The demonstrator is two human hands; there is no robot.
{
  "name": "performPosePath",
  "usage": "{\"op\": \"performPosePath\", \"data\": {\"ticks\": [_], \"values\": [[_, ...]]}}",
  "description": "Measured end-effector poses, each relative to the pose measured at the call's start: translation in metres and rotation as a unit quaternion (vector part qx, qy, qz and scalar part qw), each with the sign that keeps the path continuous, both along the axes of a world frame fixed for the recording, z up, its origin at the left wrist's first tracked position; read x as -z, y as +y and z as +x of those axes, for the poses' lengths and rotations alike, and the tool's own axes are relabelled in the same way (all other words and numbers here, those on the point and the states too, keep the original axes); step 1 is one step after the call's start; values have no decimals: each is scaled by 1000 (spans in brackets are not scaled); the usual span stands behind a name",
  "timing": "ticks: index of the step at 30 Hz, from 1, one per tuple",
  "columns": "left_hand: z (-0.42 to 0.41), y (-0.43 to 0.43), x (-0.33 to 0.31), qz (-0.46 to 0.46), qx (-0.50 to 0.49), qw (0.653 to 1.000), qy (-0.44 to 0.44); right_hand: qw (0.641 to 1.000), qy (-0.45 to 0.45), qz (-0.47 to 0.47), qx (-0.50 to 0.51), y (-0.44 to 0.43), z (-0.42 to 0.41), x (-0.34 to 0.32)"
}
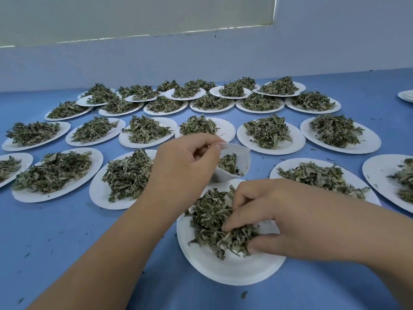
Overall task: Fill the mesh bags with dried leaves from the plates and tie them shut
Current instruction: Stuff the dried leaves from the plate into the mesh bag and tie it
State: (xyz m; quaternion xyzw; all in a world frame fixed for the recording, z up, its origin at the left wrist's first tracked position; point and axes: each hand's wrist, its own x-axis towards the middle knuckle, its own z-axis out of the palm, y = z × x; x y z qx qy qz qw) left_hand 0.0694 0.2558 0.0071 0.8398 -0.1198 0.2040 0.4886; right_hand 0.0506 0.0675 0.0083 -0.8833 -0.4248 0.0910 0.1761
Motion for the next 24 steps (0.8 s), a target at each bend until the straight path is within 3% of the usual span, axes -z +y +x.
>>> {"op": "performPosePath", "data": {"ticks": [17,24], "values": [[1,0,0,18,-5,1000,-17,997,-70,-18,4,14,-10,2],[1,2,0,18,-1,1000,-21,998,-21,49,17,7,-8,-7]]}}
